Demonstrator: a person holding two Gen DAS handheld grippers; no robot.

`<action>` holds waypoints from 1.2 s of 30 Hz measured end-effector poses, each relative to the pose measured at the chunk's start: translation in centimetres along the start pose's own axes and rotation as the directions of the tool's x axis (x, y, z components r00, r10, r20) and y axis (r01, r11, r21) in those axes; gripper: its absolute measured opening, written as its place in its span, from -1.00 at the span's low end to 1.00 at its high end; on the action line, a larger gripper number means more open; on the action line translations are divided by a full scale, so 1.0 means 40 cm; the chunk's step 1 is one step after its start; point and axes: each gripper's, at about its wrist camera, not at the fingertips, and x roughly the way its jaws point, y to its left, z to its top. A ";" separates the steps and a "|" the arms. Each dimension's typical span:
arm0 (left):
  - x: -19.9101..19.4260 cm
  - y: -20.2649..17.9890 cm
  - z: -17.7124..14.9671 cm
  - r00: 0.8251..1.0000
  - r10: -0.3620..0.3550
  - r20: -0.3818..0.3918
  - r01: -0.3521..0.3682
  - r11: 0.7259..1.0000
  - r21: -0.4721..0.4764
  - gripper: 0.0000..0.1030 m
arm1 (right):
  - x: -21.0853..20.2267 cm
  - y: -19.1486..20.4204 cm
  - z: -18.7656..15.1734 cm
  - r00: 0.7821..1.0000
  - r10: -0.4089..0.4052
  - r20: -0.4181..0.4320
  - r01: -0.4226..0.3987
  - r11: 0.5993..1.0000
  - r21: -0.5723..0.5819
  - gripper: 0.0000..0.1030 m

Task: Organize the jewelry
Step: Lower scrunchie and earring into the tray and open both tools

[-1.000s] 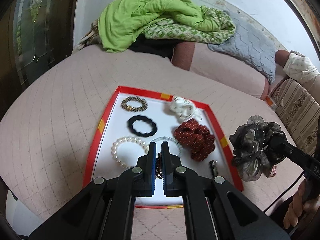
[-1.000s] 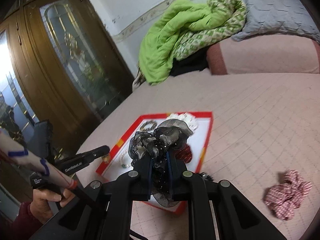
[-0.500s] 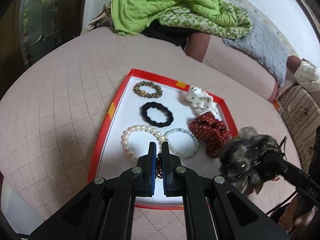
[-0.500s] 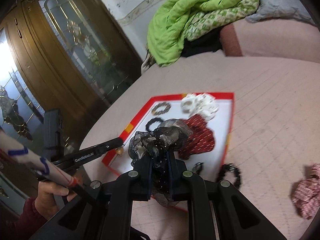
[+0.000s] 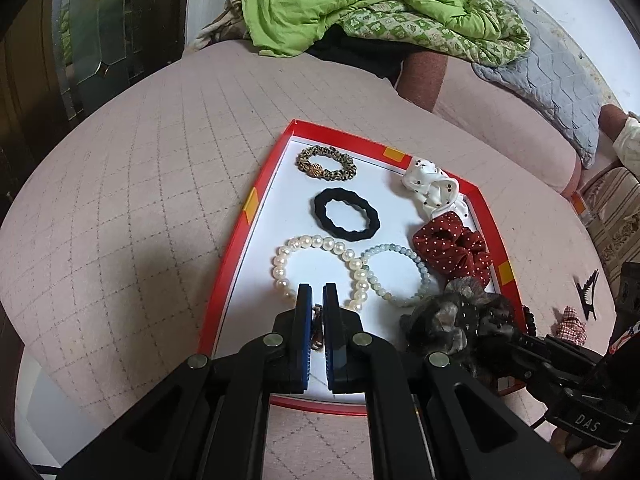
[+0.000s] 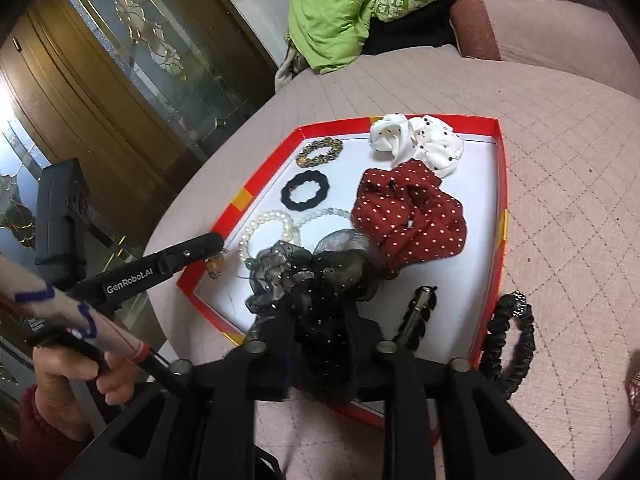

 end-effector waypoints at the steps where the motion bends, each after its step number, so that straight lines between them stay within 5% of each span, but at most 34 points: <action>1: -0.001 0.000 0.000 1.000 0.001 0.000 -0.001 1.000 0.001 -0.91 | -0.002 -0.002 0.001 1.000 0.000 0.000 0.000 1.000 0.002 -0.30; 19: -0.042 -0.040 -0.004 0.999 -0.004 0.035 0.004 1.000 0.023 -0.90 | -0.111 0.001 0.033 0.993 -0.026 0.117 0.028 0.999 -0.022 -0.12; 28: -0.068 -0.100 -0.013 0.999 -0.021 0.042 0.019 0.998 0.059 -0.88 | -0.217 -0.115 0.048 0.972 -0.096 0.213 0.073 0.991 0.115 -0.12; 30: -0.069 -0.116 -0.018 0.999 -0.027 0.042 0.024 0.997 0.070 -0.82 | -0.239 -0.154 0.045 0.969 -0.107 0.223 0.069 0.983 0.171 -0.12; 34: -0.084 -0.161 -0.037 0.997 -0.012 0.076 0.004 0.995 0.100 -0.31 | -0.265 -0.178 0.034 0.968 -0.107 0.229 0.060 0.977 0.204 -0.12; 36: -0.090 -0.184 -0.049 0.996 -0.004 0.088 -0.006 0.993 0.121 -0.30 | -0.268 -0.164 0.026 0.968 -0.112 0.225 0.071 0.981 0.179 -0.12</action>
